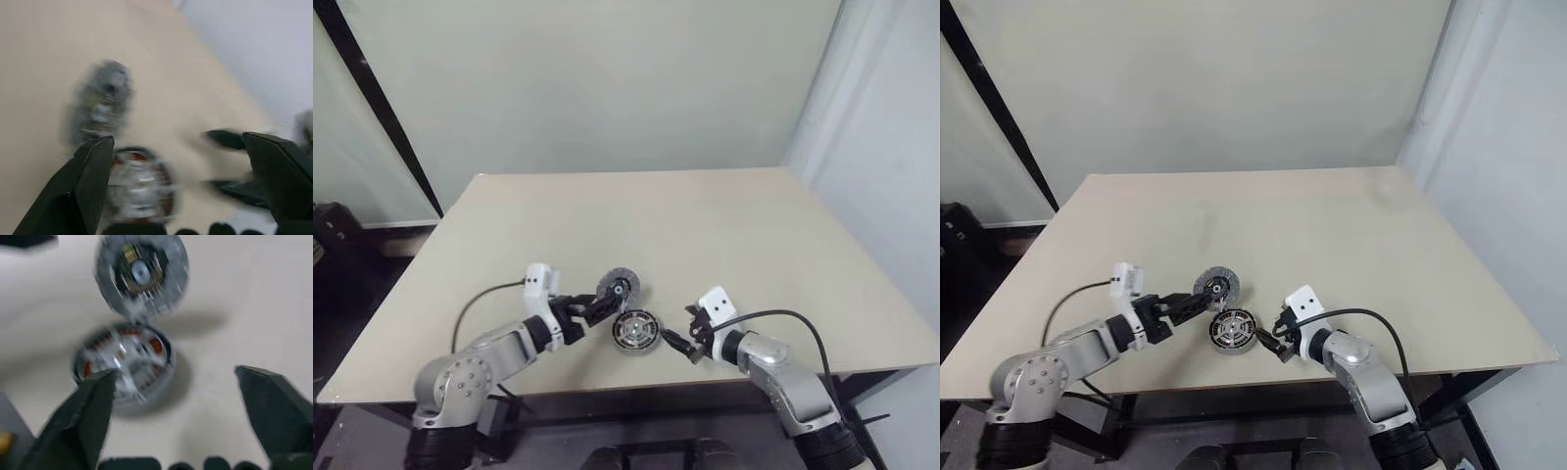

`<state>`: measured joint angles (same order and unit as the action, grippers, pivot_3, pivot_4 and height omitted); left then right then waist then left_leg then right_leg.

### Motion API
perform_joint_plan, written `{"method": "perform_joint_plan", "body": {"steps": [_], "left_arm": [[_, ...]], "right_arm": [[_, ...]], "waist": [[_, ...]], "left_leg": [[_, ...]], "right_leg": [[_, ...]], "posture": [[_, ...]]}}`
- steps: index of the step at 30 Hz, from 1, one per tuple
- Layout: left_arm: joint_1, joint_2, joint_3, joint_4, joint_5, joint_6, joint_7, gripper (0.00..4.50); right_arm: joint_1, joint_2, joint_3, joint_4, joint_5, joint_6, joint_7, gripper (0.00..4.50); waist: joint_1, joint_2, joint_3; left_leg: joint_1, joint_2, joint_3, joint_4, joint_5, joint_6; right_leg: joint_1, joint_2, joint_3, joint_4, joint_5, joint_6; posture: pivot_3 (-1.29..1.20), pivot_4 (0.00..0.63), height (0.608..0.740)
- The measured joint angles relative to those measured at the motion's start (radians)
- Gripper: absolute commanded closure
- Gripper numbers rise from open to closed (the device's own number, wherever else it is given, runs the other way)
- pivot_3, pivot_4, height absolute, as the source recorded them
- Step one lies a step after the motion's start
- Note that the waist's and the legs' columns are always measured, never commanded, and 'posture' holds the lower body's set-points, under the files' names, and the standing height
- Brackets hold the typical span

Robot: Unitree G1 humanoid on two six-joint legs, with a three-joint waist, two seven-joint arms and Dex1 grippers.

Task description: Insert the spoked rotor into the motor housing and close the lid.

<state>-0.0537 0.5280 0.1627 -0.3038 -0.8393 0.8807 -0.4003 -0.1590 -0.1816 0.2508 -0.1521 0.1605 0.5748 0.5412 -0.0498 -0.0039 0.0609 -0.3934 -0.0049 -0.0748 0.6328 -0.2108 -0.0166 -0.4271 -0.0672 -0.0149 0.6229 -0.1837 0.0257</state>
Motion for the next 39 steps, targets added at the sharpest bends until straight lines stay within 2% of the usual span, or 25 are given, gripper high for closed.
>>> {"method": "perform_joint_plan", "body": {"steps": [3, 9, 15, 21, 24, 26, 35, 39], "left_arm": [[0.026, 0.014, 0.01, 0.02, 0.044, -0.044, -0.037, 0.0], [0.023, -0.003, 0.044, 0.026, 0.045, -0.052, -0.044, 0.0], [0.021, -0.018, 0.045, 0.024, 0.047, -0.051, -0.044, 0.0], [0.021, -0.02, 0.045, 0.024, 0.05, -0.041, -0.044, 0.0], [0.015, -0.027, 0.05, 0.024, 0.034, -0.002, -0.033, 0.66], [-0.001, -0.037, 0.055, 0.024, 0.012, 0.034, -0.016, 1.32], [-0.037, -0.076, 0.08, 0.027, -0.007, 0.095, 0.039, 4.47], [-0.06, -0.098, 0.094, 0.039, -0.015, 0.135, 0.079, 4.47]], "right_arm": [[-0.048, 0.039, 0.035, 0.029, -0.006, -0.003, -0.006, 2.36], [-0.102, 0.084, 0.13, 0.254, -0.073, -0.084, -0.017, 4.48], [-0.12, 0.074, 0.161, 0.344, -0.121, -0.195, 0.004, 4.48], [-0.114, 0.072, 0.154, 0.338, -0.123, -0.187, 0.009, 4.48], [-0.114, 0.026, 0.161, 0.256, -0.126, -0.14, 0.035, 3.56], [-0.125, -0.013, 0.176, 0.176, -0.135, -0.108, 0.059, 2.9], [-0.184, -0.237, 0.318, -0.056, -0.245, 0.032, 0.177, 2.89], [-0.226, -0.317, 0.419, -0.094, -0.319, 0.049, 0.255, 2.89]], "waist": [[0.001, 0.0, 0.001], [0.0, 0.0, 0.001], [0.0, -0.001, 0.0], [0.0, -0.001, 0.0], [0.001, 0.0, 0.0], [0.0, -0.001, 0.0], [0.0, -0.002, 0.0], [0.0, -0.002, 0.0]], "left_leg": [[-0.001, -0.001, 0.0, 0.0, 0.0, 0.0], [-0.001, -0.002, 0.001, 0.0, 0.0, 0.0], [0.001, 0.001, 0.001, -0.001, 0.0, 0.0], [0.001, 0.002, 0.002, 0.001, 0.0, 0.0], [-0.001, 0.001, 0.002, 0.003, 0.0, 0.0], [-0.001, 0.0, 0.002, 0.004, 0.0, 0.0], [0.0, 0.0, 0.002, 0.002, 0.0, 0.0], [0.0, 0.0, 0.002, 0.003, 0.0, 0.0]], "right_leg": [[0.0, -0.001, 0.0, -0.001, 0.0, 0.0], [0.001, -0.002, 0.001, -0.001, 0.0, 0.0], [0.001, 0.001, 0.001, 0.001, 0.0, 0.0], [0.001, 0.001, 0.001, 0.0, 0.0, 0.0], [0.001, 0.0, 0.001, 0.0, 0.0, 0.0], [0.001, 0.0, 0.001, 0.0, 0.0, 0.0], [0.001, 0.0, 0.001, 0.0, 0.0, 0.0], [0.001, 0.0, 0.0, 0.001, 0.0, 0.0]], "posture": [[0.0, 0.0, 0.74], [0.0, 0.0, 0.74], [0.0, 0.0, 0.74], [0.0, 0.0, 0.74], [0.0, 0.0, 0.74], [0.0, 0.0, 0.74], [0.0, 0.0, 0.74], [0.0, 0.0, 0.74]]}}
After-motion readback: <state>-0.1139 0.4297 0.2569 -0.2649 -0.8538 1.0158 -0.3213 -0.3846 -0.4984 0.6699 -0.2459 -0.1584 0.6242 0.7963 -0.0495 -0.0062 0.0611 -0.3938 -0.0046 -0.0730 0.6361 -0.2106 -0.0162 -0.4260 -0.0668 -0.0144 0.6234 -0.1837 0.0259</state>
